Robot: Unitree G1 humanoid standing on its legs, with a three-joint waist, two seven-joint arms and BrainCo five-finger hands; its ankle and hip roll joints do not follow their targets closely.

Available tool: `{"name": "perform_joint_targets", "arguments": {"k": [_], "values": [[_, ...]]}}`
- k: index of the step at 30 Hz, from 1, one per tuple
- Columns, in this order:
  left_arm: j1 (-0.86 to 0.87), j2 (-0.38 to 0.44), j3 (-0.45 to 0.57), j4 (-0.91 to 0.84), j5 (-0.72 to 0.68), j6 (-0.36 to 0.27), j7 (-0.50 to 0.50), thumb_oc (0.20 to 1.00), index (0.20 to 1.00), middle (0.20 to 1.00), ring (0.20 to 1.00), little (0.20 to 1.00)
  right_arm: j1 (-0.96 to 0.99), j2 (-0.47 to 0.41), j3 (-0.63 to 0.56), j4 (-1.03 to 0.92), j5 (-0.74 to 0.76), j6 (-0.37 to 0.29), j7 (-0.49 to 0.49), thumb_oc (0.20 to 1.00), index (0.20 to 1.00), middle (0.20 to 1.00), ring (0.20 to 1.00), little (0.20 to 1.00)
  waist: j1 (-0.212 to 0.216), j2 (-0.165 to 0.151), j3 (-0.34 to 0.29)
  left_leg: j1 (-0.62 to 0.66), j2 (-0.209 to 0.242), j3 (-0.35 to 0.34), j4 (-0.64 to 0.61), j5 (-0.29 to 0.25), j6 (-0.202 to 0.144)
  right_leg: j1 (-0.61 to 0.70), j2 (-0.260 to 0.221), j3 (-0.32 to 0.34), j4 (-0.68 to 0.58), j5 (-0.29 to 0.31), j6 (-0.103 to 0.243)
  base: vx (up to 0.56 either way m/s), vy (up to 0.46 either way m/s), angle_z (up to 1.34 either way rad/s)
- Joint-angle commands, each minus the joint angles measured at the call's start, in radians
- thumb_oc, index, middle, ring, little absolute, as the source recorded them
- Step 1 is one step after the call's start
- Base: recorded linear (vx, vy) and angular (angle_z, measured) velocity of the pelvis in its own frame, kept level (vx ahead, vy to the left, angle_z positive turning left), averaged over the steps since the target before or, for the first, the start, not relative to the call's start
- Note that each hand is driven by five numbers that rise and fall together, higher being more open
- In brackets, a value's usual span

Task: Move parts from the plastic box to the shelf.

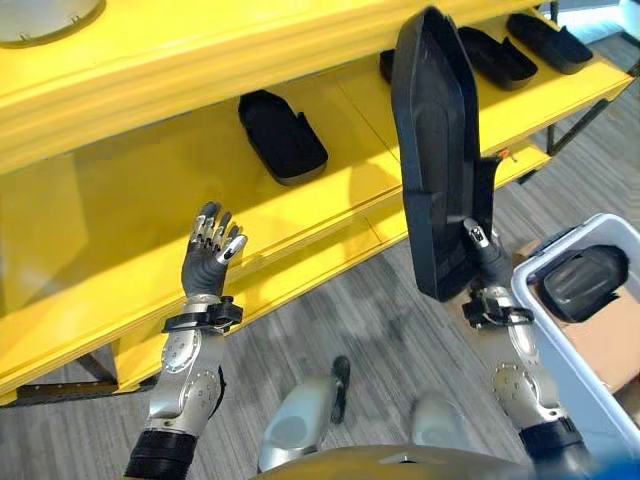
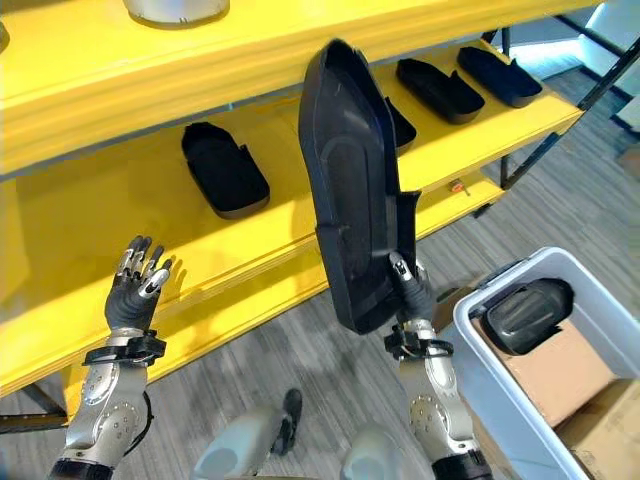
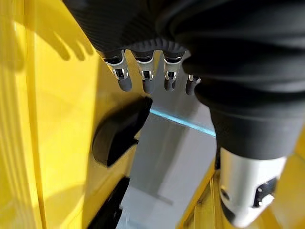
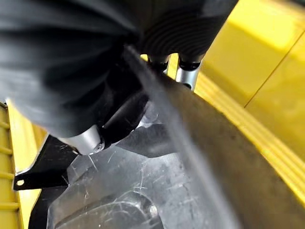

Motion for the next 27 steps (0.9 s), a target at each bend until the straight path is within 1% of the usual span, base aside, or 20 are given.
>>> {"name": "perform_joint_targets", "arguments": {"k": [1, 2, 3, 5, 6, 10, 12, 13, 14, 15, 16, 17, 18, 19, 20, 21, 22, 23, 24, 27], "values": [[0.027, -0.001, 0.008, -0.119, 0.06, -0.044, -0.042, 1.0, 1.0, 1.0, 1.0, 1.0, -0.072, -0.016, -0.029, -0.043, 0.021, -0.061, 0.078, 0.2, 0.2, 0.2, 0.2, 0.2, -0.029, -0.019, -0.073, 0.008, 0.026, -0.114, 0.033, -0.066, -0.06, 0.077, 0.108, -0.087, -0.297, 0.155, -0.066, 0.09, -0.059, 0.24], [0.034, -0.016, 0.011, -0.116, 0.052, -0.047, -0.041, 1.0, 1.0, 1.0, 1.0, 1.0, -0.062, -0.015, -0.023, -0.046, 0.027, -0.067, 0.081, 0.2, 0.2, 0.2, 0.2, 0.2, -0.026, -0.029, -0.083, 0.009, 0.019, -0.121, 0.035, -0.07, -0.064, 0.107, 0.106, -0.082, -0.351, 0.152, -0.072, 0.11, -0.072, 0.28], [0.041, -0.026, 0.013, -0.117, 0.051, -0.047, -0.042, 1.0, 1.0, 1.0, 1.0, 1.0, -0.053, -0.011, -0.027, -0.052, 0.036, -0.065, 0.082, 0.2, 0.2, 0.2, 0.2, 0.2, -0.025, -0.032, -0.089, 0.014, 0.018, -0.126, 0.037, -0.071, -0.066, 0.129, 0.097, -0.079, -0.383, 0.154, -0.067, 0.06, -0.081, 0.4], [0.053, -0.041, 0.005, -0.114, 0.04, -0.05, -0.046, 1.0, 1.0, 1.0, 1.0, 1.0, -0.066, -0.017, -0.018, -0.04, 0.042, -0.068, 0.082, 0.2, 0.2, 0.2, 0.2, 0.2, -0.023, -0.032, -0.098, 0.015, 0.023, -0.121, 0.036, -0.069, -0.072, 0.168, 0.117, -0.052, -0.45, 0.164, -0.064, 0.04, -0.075, -0.02], [0.064, -0.041, 0.008, -0.123, 0.028, -0.05, -0.045, 1.0, 1.0, 1.0, 1.0, 1.0, -0.072, -0.022, -0.015, -0.04, 0.045, -0.069, 0.078, 0.2, 0.2, 0.2, 0.2, 0.2, -0.02, -0.029, -0.101, 0.016, 0.028, -0.118, 0.035, -0.07, -0.075, 0.178, 0.118, -0.06, -0.471, 0.165, -0.069, 0.03, -0.044, -0.28], [0.08, -0.042, -0.001, -0.133, 0.022, -0.045, -0.056, 1.0, 1.0, 1.0, 1.0, 1.0, -0.056, -0.028, -0.023, -0.04, 0.054, -0.07, 0.077, 0.2, 0.2, 0.2, 0.2, 0.2, -0.012, -0.028, -0.11, 0.006, 0.022, -0.128, 0.04, -0.062, -0.074, 0.198, 0.116, -0.063, -0.504, 0.165, -0.074, 0.02, -0.025, 0.22], [0.076, -0.04, -0.004, -0.133, 0.021, -0.043, -0.055, 1.0, 1.0, 1.0, 1.0, 1.0, -0.038, -0.032, -0.038, -0.047, 0.056, -0.07, 0.072, 0.2, 0.2, 0.2, 0.2, 0.2, -0.023, -0.026, -0.11, -0.014, 0.015, -0.133, 0.061, -0.057, -0.08, 0.191, 0.105, -0.082, -0.49, 0.159, -0.077, -0.03, 0.003, 0.46], [0.064, -0.038, -0.008, -0.128, 0.019, -0.041, -0.055, 1.0, 1.0, 1.0, 1.0, 1.0, -0.028, -0.038, -0.056, -0.05, 0.061, -0.075, 0.073, 0.2, 0.2, 0.2, 0.2, 0.2, -0.035, -0.029, -0.106, -0.037, 0.029, -0.094, 0.097, -0.063, -0.088, 0.187, 0.089, -0.1, -0.483, 0.156, -0.078, -0.11, 0.075, 0.77], [0.053, -0.032, -0.003, -0.128, 0.013, -0.039, -0.058, 1.0, 1.0, 1.0, 1.0, 1.0, -0.027, -0.053, -0.068, -0.053, 0.063, -0.075, 0.066, 0.2, 0.2, 0.2, 0.2, 0.2, -0.056, -0.05, -0.088, -0.046, 0.12, 0.007, 0.165, -0.113, -0.088, 0.185, 0.053, -0.111, -0.475, 0.163, -0.074, -0.14, 0.114, 0.79], [0.055, -0.028, 0.0, -0.131, 0.009, -0.041, -0.062, 1.0, 1.0, 1.0, 1.0, 1.0, -0.016, -0.056, -0.072, -0.054, 0.061, -0.073, 0.062, 0.2, 0.2, 0.2, 0.2, 0.2, -0.064, -0.058, -0.089, -0.041, 0.167, 0.024, 0.166, -0.117, -0.093, 0.179, 0.034, -0.113, -0.477, 0.167, -0.07, -0.13, 0.23, 0.93], [0.062, -0.028, 0.011, -0.136, 0.006, -0.043, -0.053, 1.0, 1.0, 1.0, 1.0, 1.0, 0.009, -0.05, -0.085, -0.061, 0.071, -0.072, 0.06, 0.2, 0.2, 0.2, 0.2, 0.2, -0.083, -0.056, -0.102, -0.005, 0.33, 0.058, 0.113, -0.064, -0.11, 0.166, 0.001, -0.13, -0.456, 0.15, -0.06, -0.02, 0.384, 1.22], [0.067, -0.029, 0.014, -0.137, 0.001, -0.041, -0.053, 1.0, 1.0, 1.0, 1.0, 1.0, 0.047, -0.054, -0.104, -0.069, 0.063, -0.075, 0.054, 0.2, 0.2, 0.2, 0.2, 0.2, -0.109, -0.021, -0.128, 0.048, 0.505, 0.116, -0.042, 0.099, -0.158, 0.148, -0.029, -0.16, -0.405, 0.119, -0.046, 0.03, 0.514, 1.25], [0.059, -0.028, 0.012, -0.136, 0.004, -0.04, -0.043, 1.0, 1.0, 1.0, 1.0, 1.0, 0.053, -0.054, -0.106, -0.065, 0.069, -0.079, 0.048, 0.2, 0.2, 0.2, 0.2, 0.2, -0.112, -0.004, -0.132, 0.051, 0.589, 0.14, -0.105, 0.208, -0.195, 0.133, -0.056, -0.176, -0.363, 0.107, -0.035, 0.08, 0.45, 1.17], [0.06, -0.027, 0.011, -0.136, 0.002, -0.037, -0.046, 1.0, 1.0, 1.0, 1.0, 1.0, 0.058, -0.054, -0.111, -0.063, 0.071, -0.076, 0.044, 0.2, 0.2, 0.2, 0.2, 0.2, -0.112, 0.01, -0.134, 0.073, 0.599, 0.12, -0.146, 0.265, -0.213, 0.12, -0.059, -0.176, -0.33, 0.093, -0.033, 0.06, 0.365, 0.78], [0.06, -0.027, 0.012, -0.135, 0.015, -0.036, -0.035, 1.0, 1.0, 1.0, 1.0, 1.0, 0.052, -0.051, -0.103, -0.057, 0.06, -0.077, 0.036, 0.2, 0.2, 0.2, 0.2, 0.2, -0.095, 0.02, -0.135, 0.086, 0.603, 0.068, -0.161, 0.297, -0.235, 0.11, -0.075, -0.168, -0.31, 0.094, -0.02, 0.05, 0.252, 0.63], [0.062, -0.027, 0.014, -0.137, 0.008, -0.034, -0.043, 1.0, 1.0, 1.0, 1.0, 1.0, 0.047, -0.048, -0.102, -0.062, 0.07, -0.072, 0.038, 0.2, 0.2, 0.2, 0.2, 0.2, -0.087, 0.026, -0.136, 0.098, 0.573, 0.028, -0.165, 0.247, -0.238, 0.102, -0.085, -0.16, -0.295, 0.091, -0.009, 0.11, 0.34, 0.04], [0.066, -0.035, 0.018, -0.134, 0.001, -0.026, -0.058, 1.0, 1.0, 1.0, 1.0, 1.0, 0.045, -0.047, -0.111, -0.071, 0.072, -0.065, 0.049, 0.2, 0.2, 0.2, 0.2, 0.2, -0.092, 0.029, -0.145, 0.103, 0.537, 0.068, -0.167, 0.125, -0.248, 0.129, -0.124, -0.164, -0.297, 0.104, 0.017, 0.12, 0.282, -0.13], [0.064, -0.029, 0.014, -0.134, -0.002, -0.027, -0.068, 1.0, 1.0, 1.0, 1.0, 1.0, 0.05, -0.051, -0.114, -0.08, 0.071, -0.062, 0.055, 0.2, 0.2, 0.2, 0.2, 0.2, -0.091, 0.026, -0.142, 0.087, 0.531, 0.071, -0.131, 0.092, -0.253, 0.141, -0.14, -0.161, -0.3, 0.108, 0.026, 0.17, 0.422, 0.31], [0.072, -0.004, 0.026, -0.147, -0.006, -0.021, -0.086, 1.0, 1.0, 1.0, 1.0, 1.0, 0.059, -0.049, -0.119, -0.093, 0.06, -0.048, 0.067, 0.2, 0.2, 0.2, 0.2, 0.2, -0.074, 0.018, -0.121, 0.063, 0.471, 0.049, -0.049, 0.032, -0.251, 0.189, -0.179, -0.164, -0.333, 0.133, 0.049, 0.11, 0.357, 0.82], [0.08, 0.013, 0.031, -0.147, 0.0, -0.018, -0.093, 1.0, 1.0, 1.0, 1.0, 1.0, 0.074, -0.036, -0.124, -0.099, 0.069, -0.041, 0.072, 0.2, 0.2, 0.2, 0.2, 0.2, -0.062, 0.007, -0.109, 0.043, 0.436, 0.049, 0.004, -0.004, -0.251, 0.22, -0.212, -0.178, -0.362, 0.156, 0.063, 0.05, 0.215, 0.54]]}}
